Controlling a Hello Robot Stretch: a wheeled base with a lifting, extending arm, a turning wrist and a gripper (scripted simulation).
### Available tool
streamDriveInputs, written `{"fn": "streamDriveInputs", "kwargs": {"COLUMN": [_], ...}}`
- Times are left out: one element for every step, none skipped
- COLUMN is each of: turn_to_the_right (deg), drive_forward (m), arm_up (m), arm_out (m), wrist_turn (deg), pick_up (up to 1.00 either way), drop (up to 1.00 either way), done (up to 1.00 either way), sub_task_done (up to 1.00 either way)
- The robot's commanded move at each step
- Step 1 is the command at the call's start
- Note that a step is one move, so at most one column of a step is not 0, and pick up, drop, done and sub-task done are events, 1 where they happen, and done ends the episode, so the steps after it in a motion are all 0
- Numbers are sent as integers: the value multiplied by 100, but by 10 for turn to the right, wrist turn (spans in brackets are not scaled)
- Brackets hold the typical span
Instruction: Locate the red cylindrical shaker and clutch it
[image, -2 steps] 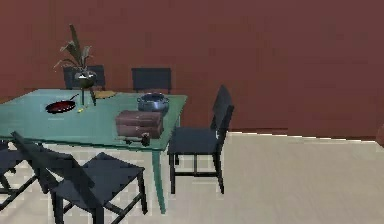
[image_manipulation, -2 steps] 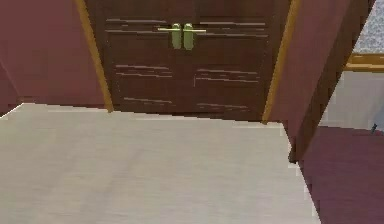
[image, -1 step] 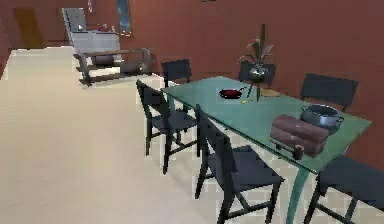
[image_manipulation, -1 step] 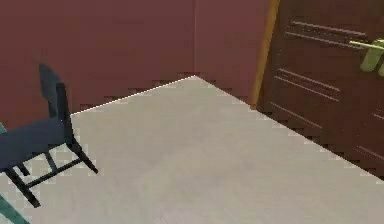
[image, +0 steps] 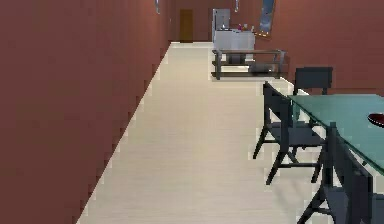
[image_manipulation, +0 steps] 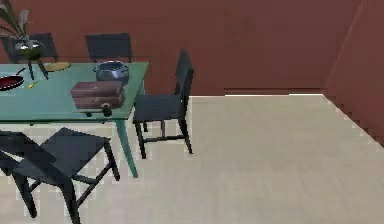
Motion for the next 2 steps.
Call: {"fn": "streamDriveInputs", "kwargs": {"turn_to_the_right": [0,0], "drive_forward": [100,100], "arm_up": [0,0], "arm_out": [0,0], "wrist_turn": [0,0], "pick_up": [0,0], "drop": [0,0], "done": [0,0], "sub_task_done": [0,0]}}
